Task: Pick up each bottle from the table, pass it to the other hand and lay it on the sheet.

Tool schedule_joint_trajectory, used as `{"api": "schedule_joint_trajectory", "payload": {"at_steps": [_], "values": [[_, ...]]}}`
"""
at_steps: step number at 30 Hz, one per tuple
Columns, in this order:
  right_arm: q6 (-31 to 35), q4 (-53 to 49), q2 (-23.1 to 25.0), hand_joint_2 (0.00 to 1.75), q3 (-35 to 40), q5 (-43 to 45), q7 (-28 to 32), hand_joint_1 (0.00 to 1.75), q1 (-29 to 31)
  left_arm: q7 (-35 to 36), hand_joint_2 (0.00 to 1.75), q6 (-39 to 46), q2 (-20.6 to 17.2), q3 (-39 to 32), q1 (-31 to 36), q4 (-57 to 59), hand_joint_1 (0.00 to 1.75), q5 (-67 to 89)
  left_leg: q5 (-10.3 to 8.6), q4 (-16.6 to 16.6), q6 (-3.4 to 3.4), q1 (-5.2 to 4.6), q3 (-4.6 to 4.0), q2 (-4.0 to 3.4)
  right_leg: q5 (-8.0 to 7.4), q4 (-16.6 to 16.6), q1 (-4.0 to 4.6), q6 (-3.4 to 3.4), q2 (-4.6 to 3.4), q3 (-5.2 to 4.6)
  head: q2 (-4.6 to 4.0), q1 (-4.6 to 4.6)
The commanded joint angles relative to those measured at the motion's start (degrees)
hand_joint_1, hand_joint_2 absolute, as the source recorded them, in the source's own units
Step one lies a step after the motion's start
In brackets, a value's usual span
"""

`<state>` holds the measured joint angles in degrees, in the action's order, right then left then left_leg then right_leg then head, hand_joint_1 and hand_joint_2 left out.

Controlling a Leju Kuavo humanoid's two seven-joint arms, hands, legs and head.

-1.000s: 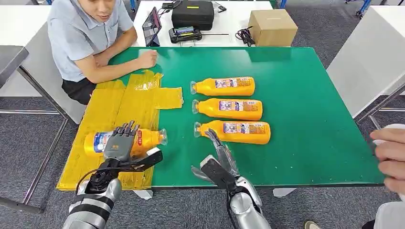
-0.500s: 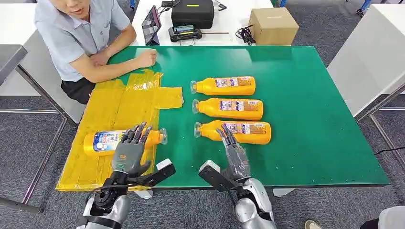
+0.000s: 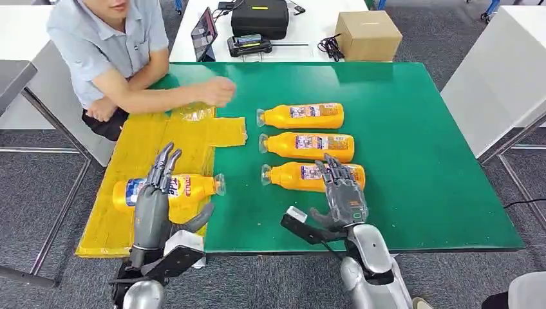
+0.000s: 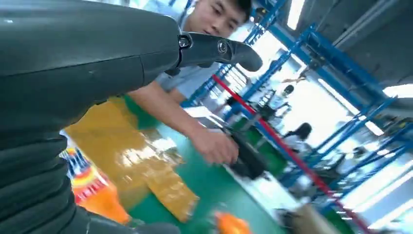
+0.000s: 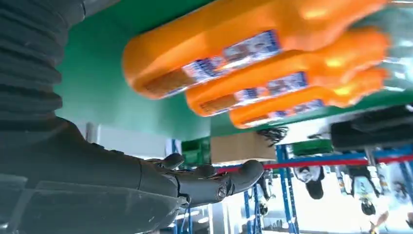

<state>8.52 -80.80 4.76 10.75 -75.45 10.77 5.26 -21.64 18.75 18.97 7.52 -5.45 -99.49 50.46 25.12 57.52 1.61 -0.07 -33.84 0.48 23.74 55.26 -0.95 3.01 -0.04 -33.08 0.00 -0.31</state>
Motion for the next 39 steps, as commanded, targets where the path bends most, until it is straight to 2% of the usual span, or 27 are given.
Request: {"api": "schedule_joint_trajectory", "payload": {"at_steps": [1,10,14,21,26,32,35,39], "values": [[-0.08,11.77,-4.6,1.75,-1.03,-0.36,0.12,0.0,6.03,-0.76,1.75,-1.73,1.03,0.48,-1.2,-1.73,0.0,-3.55,0.09,-0.02,-0.08,0.04,0.29,-0.08,0.06,-0.05,0.05,-0.12,-0.03,0.28,0.0,0.02],[-0.58,11.71,-4.84,1.75,-0.61,-0.9,-0.32,0.0,6.21,-0.78,1.75,-2.67,1.03,0.49,-1.21,-1.73,0.0,-5.35,0.09,-0.01,-0.08,0.05,0.23,-0.09,0.05,-0.04,0.06,-0.11,-0.04,0.22,0.0,0.0],[-0.27,20.31,-6.0,1.75,-0.77,-0.88,-0.07,0.0,11.48,-0.54,1.75,-4.77,1.03,0.96,-0.66,0.94,0.0,-9.35,0.05,-0.03,-0.04,0.02,0.22,-0.12,0.0,-0.06,0.03,-0.07,-0.08,0.2,0.0,0.0],[-2.72,28.51,-6.76,1.75,3.12,0.23,0.78,0.0,19.12,-0.92,1.75,-5.08,1.03,1.53,1.63,2.76,0.0,-9.72,0.02,-0.03,-0.06,-0.01,0.19,-0.2,-0.05,-0.03,0.01,-0.07,-0.17,0.14,0.0,0.0],[-3.64,27.96,-5.77,1.75,5.74,0.75,0.6,0.0,20.0,-0.72,1.75,-5.27,1.03,2.3,2.0,3.39,0.0,-9.67,0.05,0.02,-0.08,0.01,0.22,-0.16,0.0,0.02,0.04,-0.1,-0.12,0.16,0.0,0.0],[-6.33,28.59,-7.75,1.75,10.06,1.71,-1.02,0.0,18.05,-0.89,1.75,-5.31,1.03,1.45,0.87,1.89,0.0,-8.9,0.06,-0.03,-0.06,0.05,0.28,-0.03,0.03,-0.06,0.07,-0.07,0.01,0.28,0.0,0.0],[-5.62,31.13,-9.05,1.75,9.6,3.74,-1.74,0.0,19.59,-0.94,1.75,-6.32,1.03,2.01,1.19,2.63,0.0,-8.99,0.16,0.05,-0.11,0.08,0.45,-0.09,0.12,0.01,0.1,-0.16,-0.02,0.44,0.0,0.0],[-6.49,35.34,-9.8,1.75,10.41,3.62,-0.9,0.0,21.7,-1.1,1.75,-6.28,1.02,2.98,1.85,3.61,0.0,-8.89,0.01,0.02,-0.04,-0.01,0.14,0.01,0.0,-0.01,0.01,-0.04,0.05,0.16,0.0,0.0]]}}
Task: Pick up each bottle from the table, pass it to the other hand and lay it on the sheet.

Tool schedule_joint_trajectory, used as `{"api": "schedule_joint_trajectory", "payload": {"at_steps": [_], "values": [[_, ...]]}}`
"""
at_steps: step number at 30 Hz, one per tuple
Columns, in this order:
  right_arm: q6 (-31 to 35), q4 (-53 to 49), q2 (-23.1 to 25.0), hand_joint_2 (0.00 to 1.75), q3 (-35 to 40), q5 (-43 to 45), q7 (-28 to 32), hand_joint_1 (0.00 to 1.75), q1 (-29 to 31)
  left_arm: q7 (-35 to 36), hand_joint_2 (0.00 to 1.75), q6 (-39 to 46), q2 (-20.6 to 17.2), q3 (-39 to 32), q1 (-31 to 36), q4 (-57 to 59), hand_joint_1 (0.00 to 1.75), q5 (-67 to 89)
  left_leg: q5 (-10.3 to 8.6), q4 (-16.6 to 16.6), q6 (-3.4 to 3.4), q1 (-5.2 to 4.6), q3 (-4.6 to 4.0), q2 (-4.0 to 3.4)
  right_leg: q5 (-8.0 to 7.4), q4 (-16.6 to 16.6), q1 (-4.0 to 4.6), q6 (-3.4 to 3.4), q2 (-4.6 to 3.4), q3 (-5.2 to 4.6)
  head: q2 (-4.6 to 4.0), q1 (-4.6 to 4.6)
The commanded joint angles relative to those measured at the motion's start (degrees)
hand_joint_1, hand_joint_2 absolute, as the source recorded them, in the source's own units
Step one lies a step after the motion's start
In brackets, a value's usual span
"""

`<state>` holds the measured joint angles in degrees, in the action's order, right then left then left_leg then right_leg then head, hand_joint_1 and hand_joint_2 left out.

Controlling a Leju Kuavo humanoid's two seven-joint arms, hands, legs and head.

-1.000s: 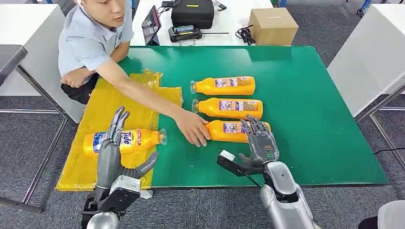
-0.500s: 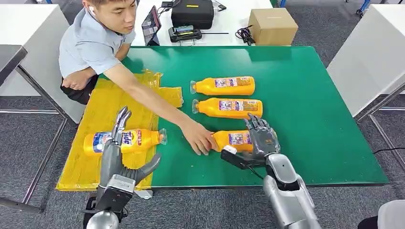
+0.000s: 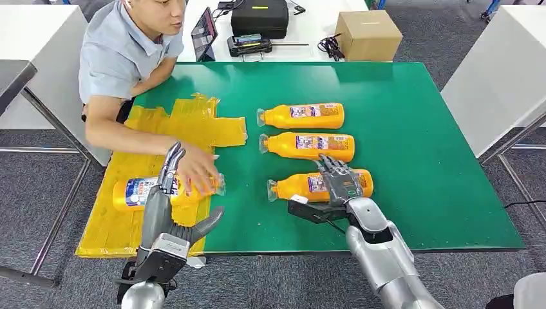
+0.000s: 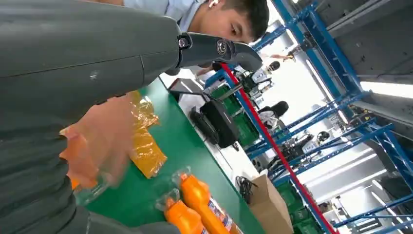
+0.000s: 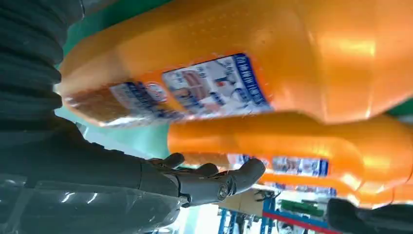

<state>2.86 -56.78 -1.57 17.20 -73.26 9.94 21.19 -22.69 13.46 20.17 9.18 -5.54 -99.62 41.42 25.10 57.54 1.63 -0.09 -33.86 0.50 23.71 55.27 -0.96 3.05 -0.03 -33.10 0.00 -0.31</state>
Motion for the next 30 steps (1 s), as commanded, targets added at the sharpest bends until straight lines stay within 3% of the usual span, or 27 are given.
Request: {"api": "schedule_joint_trajectory", "payload": {"at_steps": [1,13,23,30], "values": [[-1.25,11.79,-3.69,1.75,4.54,1.68,0.31,0.0,5.75,-0.11,1.75,-1.09,-0.19,1.37,1.94,3.72,0.0,0.2,0.06,0.0,-0.08,0.01,0.23,-0.1,0.03,-0.01,0.03,-0.12,-0.05,0.22,0.0,0.0],[-3.21,7.12,-5.92,1.75,7.58,1.28,-2.71,0.0,4.37,0.04,1.75,-1.6,-0.17,0.63,0.09,1.75,0.0,0.58,0.01,-0.02,-0.04,-0.01,0.17,-0.06,0.0,-0.01,0.01,-0.05,-0.02,0.13,0.0,-0.02],[-1.03,13.0,-5.67,1.75,7.01,-0.66,-5.66,0.0,5.97,-0.19,1.75,-1.61,-0.19,0.96,0.4,1.79,0.0,0.69,0.03,-0.04,-0.08,0.02,0.39,0.03,0.04,-0.08,0.04,-0.12,0.08,0.42,0.0,0.0],[-4.51,14.82,-6.09,1.75,5.2,-0.63,-5.72,0.0,6.84,-0.22,1.75,-1.99,-0.17,0.59,0.61,2.11,0.0,0.92,0.03,-0.01,-0.08,0.02,0.38,-0.02,0.02,-0.05,0.04,-0.12,0.03,0.38,0.0,0.0]]}}
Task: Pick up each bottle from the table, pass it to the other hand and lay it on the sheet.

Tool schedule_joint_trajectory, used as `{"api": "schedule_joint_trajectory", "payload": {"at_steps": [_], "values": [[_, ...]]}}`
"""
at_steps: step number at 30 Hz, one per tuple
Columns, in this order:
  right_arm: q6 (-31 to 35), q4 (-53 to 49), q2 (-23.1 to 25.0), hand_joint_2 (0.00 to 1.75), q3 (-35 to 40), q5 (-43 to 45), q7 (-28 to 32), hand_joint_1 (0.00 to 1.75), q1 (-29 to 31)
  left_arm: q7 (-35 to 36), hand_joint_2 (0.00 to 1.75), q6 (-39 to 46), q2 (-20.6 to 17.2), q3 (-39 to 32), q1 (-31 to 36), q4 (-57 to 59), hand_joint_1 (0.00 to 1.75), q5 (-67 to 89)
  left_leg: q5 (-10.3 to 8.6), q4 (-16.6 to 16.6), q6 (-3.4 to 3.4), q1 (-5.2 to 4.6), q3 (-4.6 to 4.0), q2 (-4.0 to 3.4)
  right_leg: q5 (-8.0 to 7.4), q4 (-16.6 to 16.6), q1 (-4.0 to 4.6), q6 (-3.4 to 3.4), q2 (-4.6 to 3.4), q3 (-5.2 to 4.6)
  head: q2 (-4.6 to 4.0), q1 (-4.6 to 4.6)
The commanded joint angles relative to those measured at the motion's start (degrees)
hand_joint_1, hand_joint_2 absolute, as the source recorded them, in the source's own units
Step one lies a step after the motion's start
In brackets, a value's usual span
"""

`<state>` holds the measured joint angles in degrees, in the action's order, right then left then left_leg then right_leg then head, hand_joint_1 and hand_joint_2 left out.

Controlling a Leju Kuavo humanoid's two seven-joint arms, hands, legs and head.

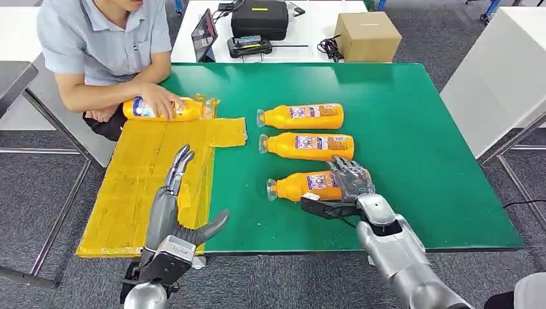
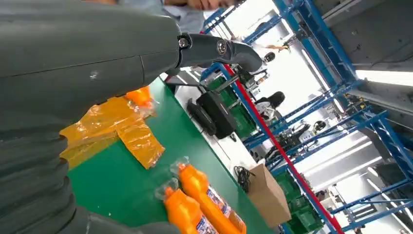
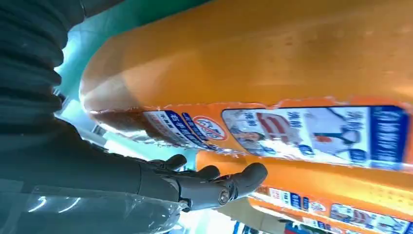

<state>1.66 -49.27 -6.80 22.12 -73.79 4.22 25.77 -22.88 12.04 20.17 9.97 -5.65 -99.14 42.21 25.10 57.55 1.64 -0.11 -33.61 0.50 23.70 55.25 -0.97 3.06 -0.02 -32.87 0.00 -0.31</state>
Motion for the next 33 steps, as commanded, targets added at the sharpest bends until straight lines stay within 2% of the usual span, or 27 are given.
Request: {"api": "schedule_joint_trajectory", "payload": {"at_steps": [1,2,3,4,5,17,20,22,23,24,26,28,29,30,33], "values": [[-3.32,7.41,-0.99,1.75,0.24,-0.09,0.0,0.0,2.19,-0.02,1.75,-0.56,-0.17,-0.2,0.74,1.64,0.0,0.13,0.01,-0.03,-0.05,0.02,0.1,0.02,0.01,-0.04,0.03,-0.07,0.05,0.11,0.0,0.0],[-3.38,7.91,-1.05,1.75,0.21,-0.12,0.03,0.0,2.25,-0.02,1.75,-0.55,-0.17,-0.22,0.85,1.82,0.0,0.13,0.03,-0.03,-0.08,0.04,0.15,0.01,0.03,-0.04,0.05,-0.11,0.05,0.17,0.0,0.0],[-5.92,10.75,-1.41,1.75,-1.07,2.59,1.83,0.26,3.22,-0.32,1.75,-0.94,-0.33,-0.02,1.39,2.62,0.0,-0.06,0.02,-0.04,-0.06,0.03,0.15,0.03,0.02,-0.06,0.04,-0.09,0.07,0.17,0.0,0.0],[-5.7,11.16,-2.07,1.75,-1.32,3.01,2.52,0.26,3.1,-0.32,1.75,-0.93,-0.28,-0.02,1.58,2.91,0.0,-0.06,0.04,-0.02,-0.08,0.05,0.22,0.03,0.05,-0.06,0.06,-0.13,0.08,0.24,0.0,0.0],[-5.55,12.15,-2.43,1.75,-1.41,3.29,2.94,1.71,3.29,-0.37,1.75,-0.92,-0.24,-0.01,1.92,3.52,0.0,-0.1,-0.01,-0.04,-0.05,0.02,0.16,0.1,0.03,-0.06,0.03,-0.07,0.13,0.2,0.0,0.0],[-5.57,14.48,-4.41,1.75,-2.31,7.03,5.57,1.75,1.66,-0.86,1.75,-0.83,-0.42,0.39,2.59,4.1,0.0,-0.73,-0.04,-0.07,-0.07,0.03,0.45,0.24,0.01,-0.16,0.06,-0.12,0.27,0.51,0.0,0.0],[-8.34,13.08,-5.63,1.75,-5.74,14.67,10.94,1.75,-0.3,-1.16,1.75,-1.15,-0.17,0.21,3.25,5.16,0.0,-3.9,-0.04,-0.08,-0.06,0.01,0.54,0.27,0.03,-0.16,0.04,-0.09,0.3,0.56,0.0,0.0],[-12.06,9.06,-7.54,1.75,-8.08,23.38,16.01,1.75,-3.83,-0.72,1.75,-1.67,-0.17,0.3,4.01,6.57,0.0,-8.92,-0.05,-0.08,-0.06,0.02,0.54,0.36,0.04,-0.17,0.05,-0.1,0.39,0.59,0.0,-0.02],[-12.41,7.04,-8.5,1.75,-7.61,25.51,16.52,1.75,-5.4,-0.47,1.75,-1.71,-0.17,0.25,4.39,7.33,0.0,-10.32,-0.04,-0.07,-0.03,0.0,0.54,0.35,0.04,-0.15,0.03,-0.05,0.37,0.59,0.0,0.0],[-13.76,4.46,-8.18,1.75,-8.49,29.33,18.47,1.75,-7.1,2.12,1.75,-3.25,-0.17,-0.04,4.53,8.33,0.0,-17.74,-0.08,-0.11,-0.06,0.03,0.58,0.54,0.06,-0.24,0.07,-0.11,0.58,0.64,0.0,0.0],[-14.4,-0.43,-7.69,1.75,-7.53,32.02,17.48,1.75,-9.63,2.77,1.75,-3.66,-0.17,-0.95,5.29,11.56,0.0,-21.72,-0.03,-0.12,-0.03,0.04,0.68,0.42,0.06,-0.24,0.07,-0.08,0.44,0.7,0.0,0.0],[-15.55,-5.4,-6.23,1.75,-6.72,37.02,18.52,1.75,-11.34,6.41,1.75,-4.62,-0.17,-1.44,6.24,16.15,0.0,-28.12,0.03,-0.16,0.03,0.04,0.75,0.35,0.04,-0.28,0.08,-0.1,0.38,0.76,0.0,0.02],[-15.59,-6.3,-5.98,1.75,-6.14,37.38,17.39,1.75,-11.45,5.61,1.75,-4.36,-0.17,-1.46,6.46,17.24,0.0,-28.44,0.1,-0.1,0.06,0.01,0.82,0.17,0.06,-0.2,0.05,-0.07,0.19,0.82,0.0,0.02],[-15.88,-7.66,-4.67,1.75,-6.29,40.25,19.02,1.75,-11.44,8.34,1.75,-5.56,-0.17,-1.67,6.79,19.3,0.0,-33.09,0.09,-0.16,-0.01,0.06,0.85,0.12,0.03,-0.25,0.09,-0.15,0.16,0.86,0.0,0.02],[-14.5,-11.47,0.36,1.75,-3.76,41.6,19.93,1.75,-8.89,9.74,1.75,-7.36,-0.17,-2.48,7.47,25.52,0.0,-40.93,0.2,-0.17,-0.07,0.04,0.89,-0.21,-0.04,-0.23,0.08,-0.18,-0.07,0.78,0.0,-0.02]]}}
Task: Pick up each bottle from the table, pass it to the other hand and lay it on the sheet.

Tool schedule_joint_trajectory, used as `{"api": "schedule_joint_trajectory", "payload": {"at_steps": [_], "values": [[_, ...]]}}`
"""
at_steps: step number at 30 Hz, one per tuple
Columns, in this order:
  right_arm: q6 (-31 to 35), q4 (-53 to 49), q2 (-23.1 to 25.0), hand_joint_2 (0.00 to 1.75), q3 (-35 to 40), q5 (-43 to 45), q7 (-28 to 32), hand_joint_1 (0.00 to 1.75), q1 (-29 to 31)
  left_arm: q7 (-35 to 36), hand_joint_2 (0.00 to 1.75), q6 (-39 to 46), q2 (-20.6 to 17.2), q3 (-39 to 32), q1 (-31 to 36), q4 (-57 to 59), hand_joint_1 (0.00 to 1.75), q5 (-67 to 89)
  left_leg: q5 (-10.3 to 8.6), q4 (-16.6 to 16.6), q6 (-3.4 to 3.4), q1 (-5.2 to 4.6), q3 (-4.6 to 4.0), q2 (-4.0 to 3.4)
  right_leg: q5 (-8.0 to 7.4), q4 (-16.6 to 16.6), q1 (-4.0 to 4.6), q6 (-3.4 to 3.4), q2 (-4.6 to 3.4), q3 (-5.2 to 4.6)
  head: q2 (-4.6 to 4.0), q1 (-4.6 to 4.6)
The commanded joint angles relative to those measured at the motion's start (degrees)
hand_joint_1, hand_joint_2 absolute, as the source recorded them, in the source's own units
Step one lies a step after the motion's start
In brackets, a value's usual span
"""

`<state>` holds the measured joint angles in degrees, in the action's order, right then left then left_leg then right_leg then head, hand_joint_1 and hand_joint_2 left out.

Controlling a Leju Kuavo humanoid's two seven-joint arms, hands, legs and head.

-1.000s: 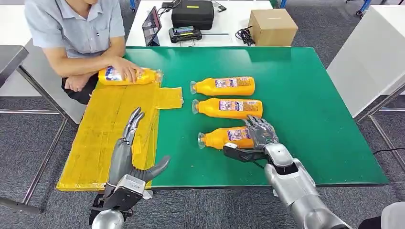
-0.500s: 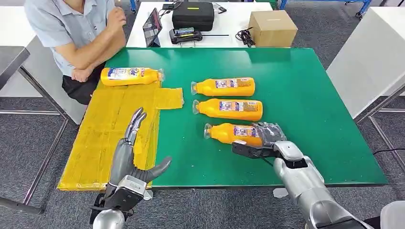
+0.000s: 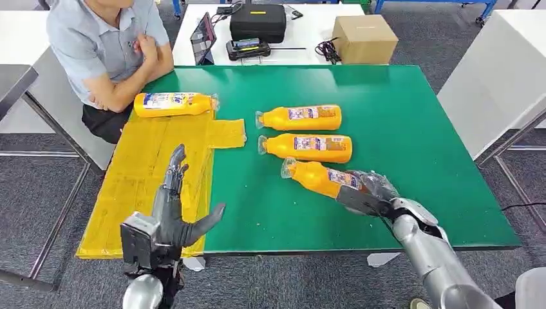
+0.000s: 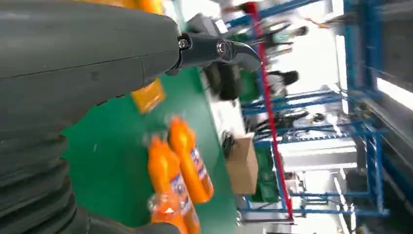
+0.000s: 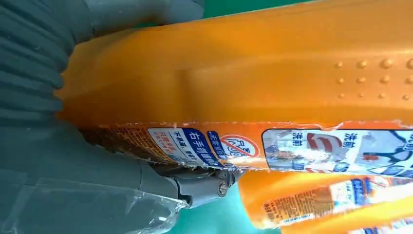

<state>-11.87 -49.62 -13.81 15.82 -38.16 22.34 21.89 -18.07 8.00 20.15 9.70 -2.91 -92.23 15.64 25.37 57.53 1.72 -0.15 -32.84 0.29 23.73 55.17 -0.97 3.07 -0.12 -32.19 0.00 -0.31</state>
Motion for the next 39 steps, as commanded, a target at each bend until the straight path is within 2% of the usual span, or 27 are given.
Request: {"api": "schedule_joint_trajectory", "payload": {"at_steps": [1,6,13,21,25,34,39], "values": [[-0.86,-13.01,9.27,1.75,3.69,6.92,1.8,1.75,-4.12,4.52,1.75,-3.97,-0.15,-2.41,5.22,21.05,0.0,-16.89,-0.06,-0.14,-0.15,0.06,0.13,-0.15,-0.08,-0.1,0.07,-0.19,-0.11,0.06,0.0,0.0],[-2.14,-14.32,12.65,1.75,6.97,10.8,0.86,1.75,-0.86,3.83,1.75,-7.25,-0.15,-2.69,6.61,25.45,0.0,-21.39,-0.05,-0.07,-0.17,0.06,-0.05,-0.5,-0.12,0.08,0.07,-0.2,-0.54,-0.25,0.0,-0.04],[-2.08,-10.83,16.04,1.75,11.44,12.77,0.59,1.75,3.43,3.23,1.75,-10.61,-0.15,-0.96,8.8,29.73,0.0,-23.96,-0.2,0.01,-0.16,0.12,-0.37,-0.19,-0.04,0.14,0.1,-0.16,-0.28,-0.4,0.0,-0.04],[-2.01,-10.6,15.74,1.75,11.63,12.77,0.61,1.75,3.39,3.13,1.75,-10.91,-0.15,-1.02,8.75,29.56,0.0,-24.12,-0.24,0.02,-0.15,0.04,-0.67,0.06,-0.01,0.13,0.01,-0.13,-0.04,-0.61,0.0,-0.02],[-1.76,-7.33,19.36,1.75,13.95,13.85,0.38,1.75,4.19,1.04,1.75,-12.29,-0.15,-0.05,9.76,29.67,0.0,-26.54,-0.24,0.01,-0.15,0.03,-0.74,-0.05,-0.04,0.15,0.0,-0.11,-0.15,-0.72,0.0,-0.02],[0.43,1.2,22.43,1.75,19.02,14.09,0.41,1.75,4.48,-4.06,1.75,-9.85,-0.15,-1.5,9.93,23.77,0.0,-30.22,-0.23,0.0,-0.15,0.12,-0.73,-0.05,-0.04,0.12,0.08,-0.11,-0.13,-0.71,0.0,-0.02],[0.13,1.68,23.85,1.75,19.66,14.46,0.45,1.75,3.75,-6.43,1.75,-6.96,-0.15,-2.34,10.63,22.79,0.0,-28.7,-0.18,0.04,-0.18,0.13,-0.7,-0.06,0.02,0.19,0.08,-0.17,-0.13,-0.67,0.0,0.0]]}}
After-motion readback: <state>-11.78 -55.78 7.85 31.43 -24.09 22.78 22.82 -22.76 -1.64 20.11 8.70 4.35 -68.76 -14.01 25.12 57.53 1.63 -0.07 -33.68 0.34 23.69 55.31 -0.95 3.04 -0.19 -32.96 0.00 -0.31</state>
